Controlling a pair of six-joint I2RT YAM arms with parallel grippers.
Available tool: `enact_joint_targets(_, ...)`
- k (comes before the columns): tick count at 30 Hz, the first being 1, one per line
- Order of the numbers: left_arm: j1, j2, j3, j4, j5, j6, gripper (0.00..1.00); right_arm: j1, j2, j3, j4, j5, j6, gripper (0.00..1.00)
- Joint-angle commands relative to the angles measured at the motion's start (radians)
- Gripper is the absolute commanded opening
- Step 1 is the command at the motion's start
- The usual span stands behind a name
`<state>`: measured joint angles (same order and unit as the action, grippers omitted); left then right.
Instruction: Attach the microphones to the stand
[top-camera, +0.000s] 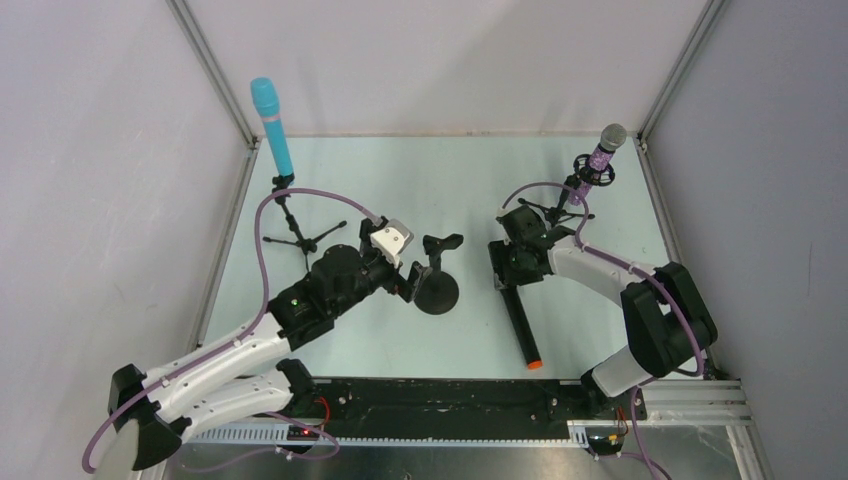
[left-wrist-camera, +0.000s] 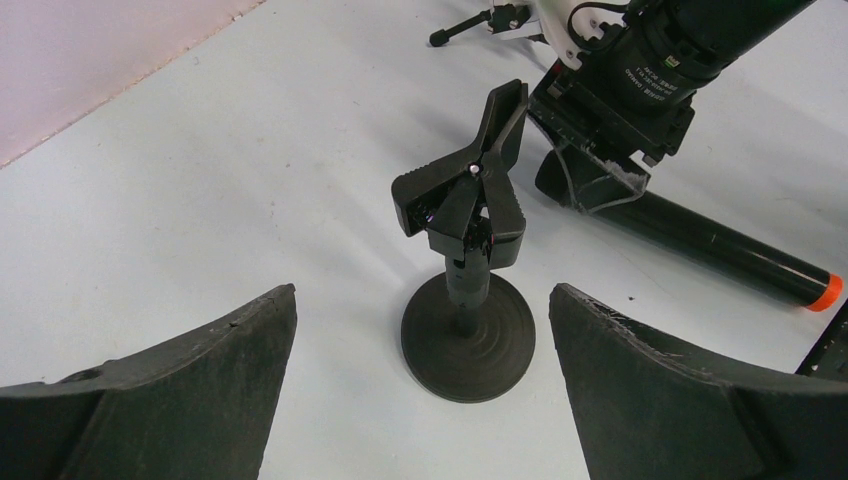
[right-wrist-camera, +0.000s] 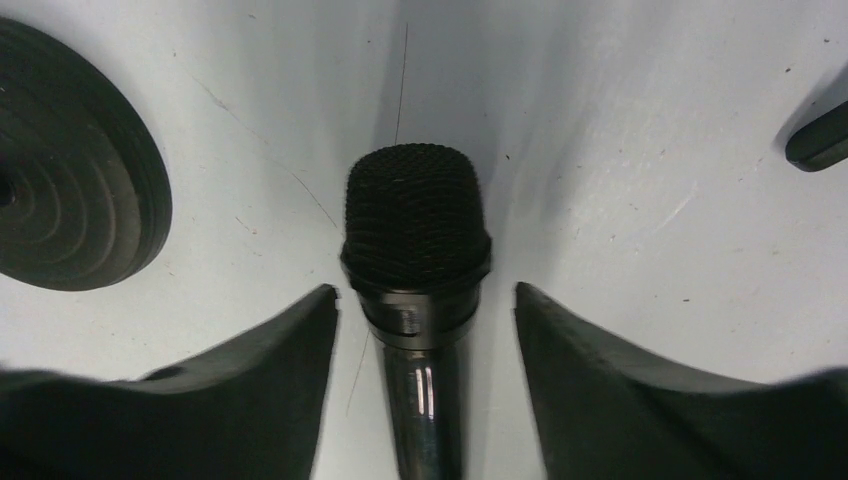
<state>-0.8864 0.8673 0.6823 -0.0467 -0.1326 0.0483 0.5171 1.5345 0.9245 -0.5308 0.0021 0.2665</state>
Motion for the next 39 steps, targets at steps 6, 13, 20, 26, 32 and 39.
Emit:
enact_joint_targets(6, -0.004, -0.027, 0.005, 0.041, -0.02, -0.02, 1.0, 0.014, -0.027, 0.037, -0.053, 0.043, -0.019, 0.94)
enact_joint_targets(13, -0.004, -0.041, -0.008, 0.079, -0.019, -0.029, 1.0, 0.063, -0.031, 0.037, -0.126, 0.081, -0.016, 0.95)
enact_joint_targets(20, -0.004, -0.066, -0.038, 0.091, -0.022, -0.041, 1.0, 0.113, 0.047, 0.039, -0.15, 0.124, 0.003, 0.84)
enact_joint_targets(26, -0.003, -0.095, -0.059, 0.096, -0.03, -0.041, 1.0, 0.12, 0.098, 0.039, -0.149, 0.14, 0.008, 0.73)
enact_joint_targets(32, -0.004, -0.107, -0.065, 0.097, -0.039, -0.066, 1.0, 0.124, 0.132, 0.04, -0.147, 0.11, 0.004, 0.37)
enact_joint_targets(39, -0.003, -0.102, -0.078, 0.096, -0.057, -0.08, 1.0, 0.119, 0.115, 0.052, -0.141, 0.073, -0.012, 0.0)
